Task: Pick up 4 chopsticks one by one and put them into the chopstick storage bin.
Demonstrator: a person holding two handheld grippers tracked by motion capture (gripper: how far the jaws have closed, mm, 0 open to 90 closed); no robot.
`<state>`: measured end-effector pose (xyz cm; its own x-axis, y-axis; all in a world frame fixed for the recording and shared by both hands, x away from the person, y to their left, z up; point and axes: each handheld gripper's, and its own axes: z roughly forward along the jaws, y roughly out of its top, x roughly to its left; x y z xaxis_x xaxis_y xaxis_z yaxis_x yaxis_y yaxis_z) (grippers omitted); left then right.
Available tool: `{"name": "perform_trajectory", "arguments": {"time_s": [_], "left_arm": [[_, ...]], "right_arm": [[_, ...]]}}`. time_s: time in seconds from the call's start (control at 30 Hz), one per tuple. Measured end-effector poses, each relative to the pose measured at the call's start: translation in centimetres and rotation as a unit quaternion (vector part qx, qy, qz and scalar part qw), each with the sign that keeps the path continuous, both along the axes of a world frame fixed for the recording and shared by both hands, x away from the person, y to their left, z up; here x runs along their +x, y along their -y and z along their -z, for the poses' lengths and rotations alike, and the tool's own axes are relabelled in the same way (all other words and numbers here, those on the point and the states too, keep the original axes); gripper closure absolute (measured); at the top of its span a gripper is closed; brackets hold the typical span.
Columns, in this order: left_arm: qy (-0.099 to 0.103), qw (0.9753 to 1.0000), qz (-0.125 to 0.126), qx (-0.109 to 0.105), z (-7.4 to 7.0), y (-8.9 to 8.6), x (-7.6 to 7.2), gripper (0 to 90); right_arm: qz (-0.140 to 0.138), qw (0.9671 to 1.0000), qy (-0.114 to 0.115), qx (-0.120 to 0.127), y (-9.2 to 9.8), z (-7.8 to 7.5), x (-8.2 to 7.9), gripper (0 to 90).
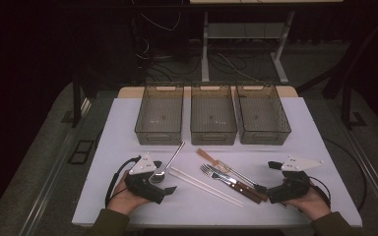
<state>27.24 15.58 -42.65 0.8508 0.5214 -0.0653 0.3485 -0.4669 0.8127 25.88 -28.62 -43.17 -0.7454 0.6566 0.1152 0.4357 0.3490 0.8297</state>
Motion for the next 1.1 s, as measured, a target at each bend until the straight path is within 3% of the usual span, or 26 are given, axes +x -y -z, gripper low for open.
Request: {"name": "perform_trajectory", "arguments": {"time_s": [0.17,0.5,0.6,0.73,0.83,0.93,1.1], "left_arm": [[-0.004,1.0,-0.001,0.003,0.1,0.2,0.1,4.2],[-0.009,1.0,-0.001,0.0,-0.4,0.9,0.7,19.6],[-0.01,0.9999,0.004,-0.001,-0.6,1.2,0.9,32.2],[-0.015,0.9998,0.008,0.001,-0.7,1.6,1.4,39.6],[-0.021,0.9996,0.01,0.012,-0.7,1.9,1.7,50.8],[-0.027,0.9994,0.001,0.019,-0.6,2.1,2.1,62.3],[-0.033,0.9986,-0.019,0.036,-0.6,2.3,2.9,72.8]], "right_arm": [[0.003,1.0,0.0,0.005,0.0,0.0,0.0,1.2],[0.003,0.9999,-0.005,0.009,0.2,0.0,0.2,1.3],[0.001,1.0,-0.003,0.007,0.0,0.0,0.1,1.3],[0.002,0.9999,-0.007,0.007,0.0,0.0,0.1,1.3],[0.002,1.0,-0.006,0.007,0.0,0.1,0.1,1.3],[0.002,1.0,-0.006,0.007,0.0,0.1,0.1,1.3],[0.002,1.0,-0.007,0.006,0.0,0.1,0.1,1.3]]}}
